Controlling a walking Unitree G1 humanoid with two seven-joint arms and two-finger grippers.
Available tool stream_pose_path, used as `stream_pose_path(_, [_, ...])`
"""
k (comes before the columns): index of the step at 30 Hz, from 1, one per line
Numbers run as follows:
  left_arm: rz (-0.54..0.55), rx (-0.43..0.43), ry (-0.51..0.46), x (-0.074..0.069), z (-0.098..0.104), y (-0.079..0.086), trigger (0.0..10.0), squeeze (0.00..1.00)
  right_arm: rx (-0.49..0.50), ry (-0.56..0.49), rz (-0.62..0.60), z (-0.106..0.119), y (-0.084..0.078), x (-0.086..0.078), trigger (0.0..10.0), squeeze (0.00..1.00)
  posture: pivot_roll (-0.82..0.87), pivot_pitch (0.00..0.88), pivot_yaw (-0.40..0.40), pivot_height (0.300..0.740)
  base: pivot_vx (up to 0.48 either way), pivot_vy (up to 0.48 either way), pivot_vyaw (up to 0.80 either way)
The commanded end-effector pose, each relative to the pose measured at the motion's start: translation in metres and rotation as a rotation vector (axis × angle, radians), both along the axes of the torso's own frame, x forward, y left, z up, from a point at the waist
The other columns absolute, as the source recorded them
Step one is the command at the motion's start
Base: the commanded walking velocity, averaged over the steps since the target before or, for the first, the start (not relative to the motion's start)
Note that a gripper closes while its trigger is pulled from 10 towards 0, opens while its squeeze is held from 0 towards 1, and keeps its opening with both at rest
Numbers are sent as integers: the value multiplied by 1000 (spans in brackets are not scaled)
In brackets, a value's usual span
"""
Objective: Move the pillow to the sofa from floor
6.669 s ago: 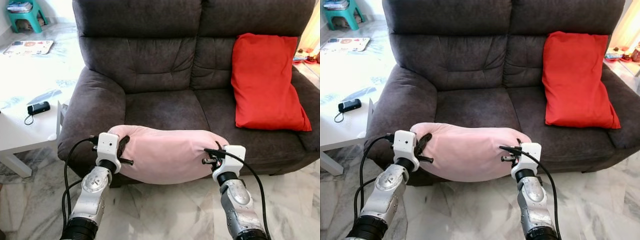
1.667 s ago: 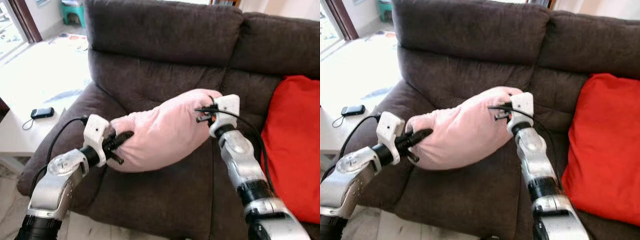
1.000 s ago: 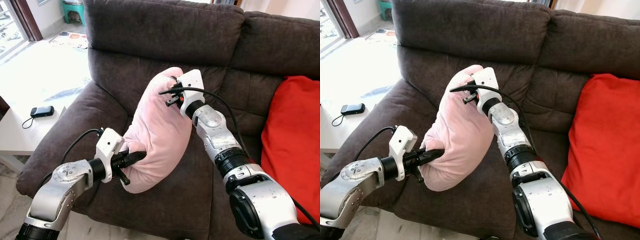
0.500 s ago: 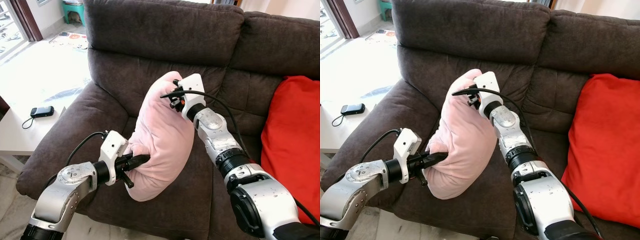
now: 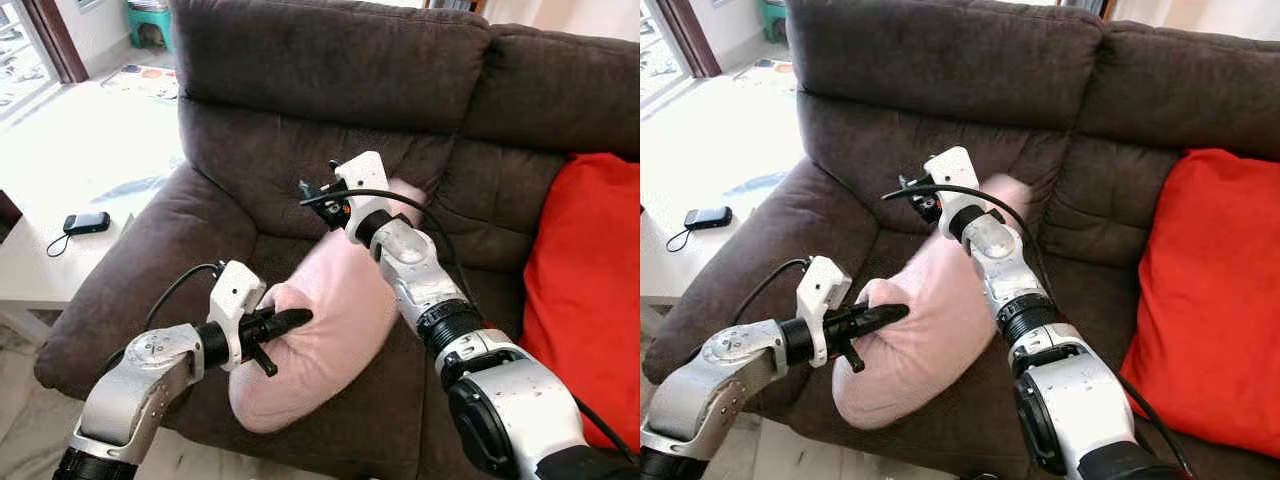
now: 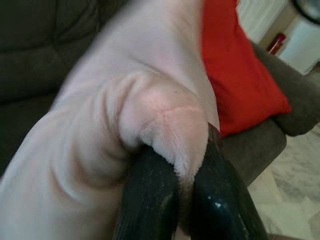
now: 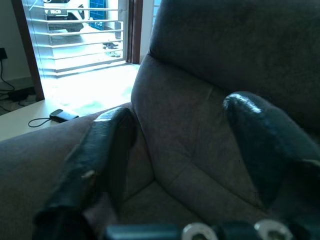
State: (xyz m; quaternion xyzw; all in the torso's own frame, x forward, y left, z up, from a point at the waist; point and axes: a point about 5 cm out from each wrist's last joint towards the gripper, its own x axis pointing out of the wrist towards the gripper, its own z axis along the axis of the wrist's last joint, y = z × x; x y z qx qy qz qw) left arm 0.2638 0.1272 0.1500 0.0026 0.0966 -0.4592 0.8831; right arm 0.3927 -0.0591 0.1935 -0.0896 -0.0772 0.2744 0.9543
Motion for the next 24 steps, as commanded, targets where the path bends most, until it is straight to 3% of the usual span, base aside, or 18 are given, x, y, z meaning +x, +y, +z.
stream_pose_path(1, [-22,-22,-68,0,13,-4,10000,0,-27,-25,-16,5,-3,2,10000,1000,85,94,-66,740,0,0,0])
stream_pose_path(2, [-14,-18,-69,1,12,-4,10000,0,-26,-26,-32,4,-6,2,10000,0,86,95,-66,740,0,0,0])
stream_pose_path(10, [97,-12,-78,10,4,5,10000,0,20,-43,-186,-7,-37,1,10000,0,80,100,-64,740,0,0,0])
stream_pose_path(14, [130,-10,-78,13,2,5,10000,0,39,-103,-337,-5,-69,-1,10000,0,73,105,-62,740,0,0,0])
stream_pose_path(16, [128,-11,-78,13,2,5,10000,0,51,-114,-370,-3,-76,-2,10000,0,73,105,-62,740,0,0,0])
stream_pose_path(19, [127,-16,-75,13,1,4,10000,0,79,-165,-508,2,-105,-7,10000,0,64,107,-62,740,0,0,0])
stream_pose_path(21, [139,-18,-72,14,-2,4,10000,0,79,-207,-723,3,-148,-21,10000,0,62,107,-62,740,0,0,0])
stream_pose_path(22, [139,-18,-72,14,-2,4,10000,0,79,-207,-723,3,-148,-21,10000,0,62,107,-62,740,0,0,0])
stream_pose_path(23, [142,-18,-72,14,-3,4,10000,0,83,-212,-814,1,-164,-28,10000,0,54,107,-64,740,0,0,0])
stream_pose_path(24, [142,-18,-72,14,-3,4,10000,0,83,-212,-814,1,-164,-28,10000,0,54,107,-64,740,0,0,0])
